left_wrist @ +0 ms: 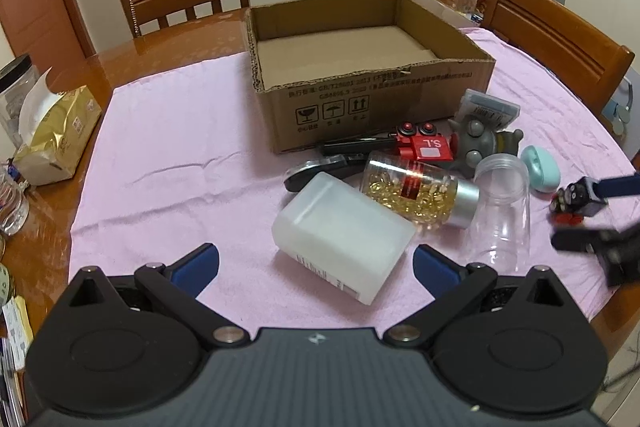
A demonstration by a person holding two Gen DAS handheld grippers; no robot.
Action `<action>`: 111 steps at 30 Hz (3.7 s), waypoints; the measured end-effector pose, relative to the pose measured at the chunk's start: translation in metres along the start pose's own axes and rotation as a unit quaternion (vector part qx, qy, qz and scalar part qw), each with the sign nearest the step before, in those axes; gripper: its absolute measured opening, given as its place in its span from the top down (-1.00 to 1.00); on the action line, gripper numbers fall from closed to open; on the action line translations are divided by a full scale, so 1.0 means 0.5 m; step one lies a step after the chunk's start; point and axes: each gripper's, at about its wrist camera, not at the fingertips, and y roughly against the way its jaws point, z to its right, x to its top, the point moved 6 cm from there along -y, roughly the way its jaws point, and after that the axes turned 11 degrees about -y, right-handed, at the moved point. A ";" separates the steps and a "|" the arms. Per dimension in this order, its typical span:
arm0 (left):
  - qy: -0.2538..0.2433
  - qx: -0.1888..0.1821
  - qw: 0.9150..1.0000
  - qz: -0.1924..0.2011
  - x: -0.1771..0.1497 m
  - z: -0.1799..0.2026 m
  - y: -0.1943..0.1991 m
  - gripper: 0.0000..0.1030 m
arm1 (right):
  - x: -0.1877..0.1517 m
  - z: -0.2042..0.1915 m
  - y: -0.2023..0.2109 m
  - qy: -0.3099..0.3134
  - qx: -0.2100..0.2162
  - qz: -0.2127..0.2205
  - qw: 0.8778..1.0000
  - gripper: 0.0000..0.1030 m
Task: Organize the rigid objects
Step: 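Grasp the white plastic box with the left tool while the right grasps the robot toy, then lower the white box into the cardboard box with the left tool while the right drops the robot toy in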
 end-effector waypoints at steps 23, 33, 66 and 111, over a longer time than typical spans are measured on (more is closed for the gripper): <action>-0.187 -0.081 0.979 -0.002 0.028 0.020 -0.108 -0.99 | -0.124 0.023 -0.037 -0.028 -0.047 -0.039 0.998 -1.00; -0.184 -0.182 0.965 -0.033 0.016 0.057 -0.095 -0.98 | -0.120 0.026 -0.048 -0.008 -0.053 -0.043 0.998 -1.00; -0.156 -0.131 0.979 -0.025 0.039 0.061 -0.110 -0.60 | -0.063 0.058 -0.059 -0.022 -0.068 -0.017 0.997 -0.33; -0.114 -0.078 0.990 0.021 0.312 -0.051 -0.011 -0.60 | 0.254 -0.053 0.038 0.132 0.073 0.008 0.989 -0.14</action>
